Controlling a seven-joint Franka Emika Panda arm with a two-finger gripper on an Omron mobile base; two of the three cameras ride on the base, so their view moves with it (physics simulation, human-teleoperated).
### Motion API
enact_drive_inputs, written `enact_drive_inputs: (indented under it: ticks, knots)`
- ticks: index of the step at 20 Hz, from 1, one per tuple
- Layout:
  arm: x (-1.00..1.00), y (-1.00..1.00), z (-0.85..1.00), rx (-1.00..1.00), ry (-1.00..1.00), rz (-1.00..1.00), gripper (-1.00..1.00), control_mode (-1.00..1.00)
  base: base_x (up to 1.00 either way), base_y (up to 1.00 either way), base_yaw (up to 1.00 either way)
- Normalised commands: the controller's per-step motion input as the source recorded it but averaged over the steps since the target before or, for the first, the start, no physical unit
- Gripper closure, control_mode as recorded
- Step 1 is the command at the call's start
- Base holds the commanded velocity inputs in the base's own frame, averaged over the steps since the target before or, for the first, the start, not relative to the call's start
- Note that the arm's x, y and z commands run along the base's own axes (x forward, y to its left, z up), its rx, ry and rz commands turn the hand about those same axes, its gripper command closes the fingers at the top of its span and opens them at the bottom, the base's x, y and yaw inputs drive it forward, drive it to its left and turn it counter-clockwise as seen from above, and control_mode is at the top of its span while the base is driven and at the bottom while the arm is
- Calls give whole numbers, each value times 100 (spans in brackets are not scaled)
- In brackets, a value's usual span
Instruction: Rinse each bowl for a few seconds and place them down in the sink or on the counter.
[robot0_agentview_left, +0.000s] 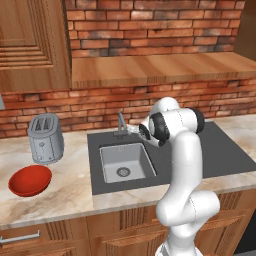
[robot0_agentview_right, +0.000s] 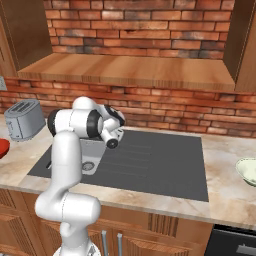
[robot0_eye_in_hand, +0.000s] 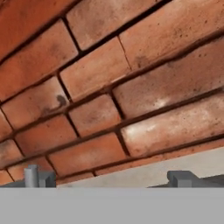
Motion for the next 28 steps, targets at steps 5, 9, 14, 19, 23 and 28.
enact_drive_inputs:
  ticks: [5,9,14,19,23,28]
  knots:
    - [-22,-41,-6,4,-8,0,-100,-100,0,0,0]
    - [-45,-41,0,1,-18,0,-100,-100,0,0,0]
    - [-32,-37,6,3,-14,0,-100,-100,0,0,0]
    - [-17,-43,40,9,-3,0,-100,-100,0,0,0]
    - [-16,-50,59,11,0,0,-100,-100,0,0,0]
    - [-21,-38,65,7,0,-2,-100,-100,0,0,0]
